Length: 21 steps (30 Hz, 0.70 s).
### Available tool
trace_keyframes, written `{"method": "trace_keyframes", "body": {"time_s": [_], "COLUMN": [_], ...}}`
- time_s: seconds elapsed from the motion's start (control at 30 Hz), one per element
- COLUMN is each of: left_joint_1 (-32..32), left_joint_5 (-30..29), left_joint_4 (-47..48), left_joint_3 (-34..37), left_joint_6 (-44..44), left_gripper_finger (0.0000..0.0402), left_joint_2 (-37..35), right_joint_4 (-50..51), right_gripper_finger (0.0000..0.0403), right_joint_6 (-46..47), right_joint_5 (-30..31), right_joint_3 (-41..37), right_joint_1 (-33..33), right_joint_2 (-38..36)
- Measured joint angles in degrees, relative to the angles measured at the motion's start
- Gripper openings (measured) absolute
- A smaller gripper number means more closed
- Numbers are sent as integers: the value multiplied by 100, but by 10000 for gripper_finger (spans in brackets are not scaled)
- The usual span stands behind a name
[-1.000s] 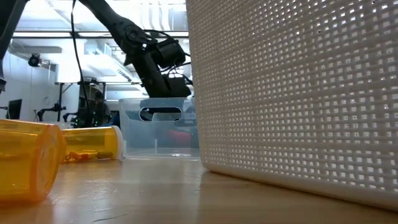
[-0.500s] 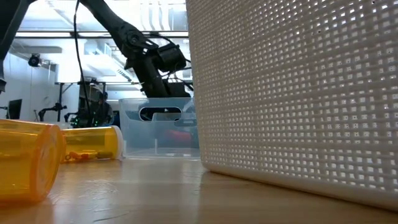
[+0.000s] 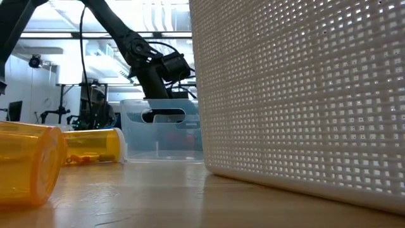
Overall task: Pick & Place Medicine items
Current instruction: Put the red bandage into the transparent bin
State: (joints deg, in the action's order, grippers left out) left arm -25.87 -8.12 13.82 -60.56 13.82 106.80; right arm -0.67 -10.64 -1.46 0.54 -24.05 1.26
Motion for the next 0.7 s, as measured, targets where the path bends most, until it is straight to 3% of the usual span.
{"method": "trace_keyframes", "body": {"time_s": [0.43,0.7], "left_joint_1": [0,0], "left_joint_5": [14,88], "left_joint_4": [-247,-419], "left_joint_3": [210,210], "left_joint_6": [13,9], "left_gripper_finger": [292,245], "left_joint_2": [0,0], "right_joint_4": [2,1], "right_gripper_finger": [240,240], "right_joint_6": [-1,7], "right_joint_5": [1,1], "right_joint_3": [0,1], "right_joint_1": [0,0], "right_joint_2": [0,0]}}
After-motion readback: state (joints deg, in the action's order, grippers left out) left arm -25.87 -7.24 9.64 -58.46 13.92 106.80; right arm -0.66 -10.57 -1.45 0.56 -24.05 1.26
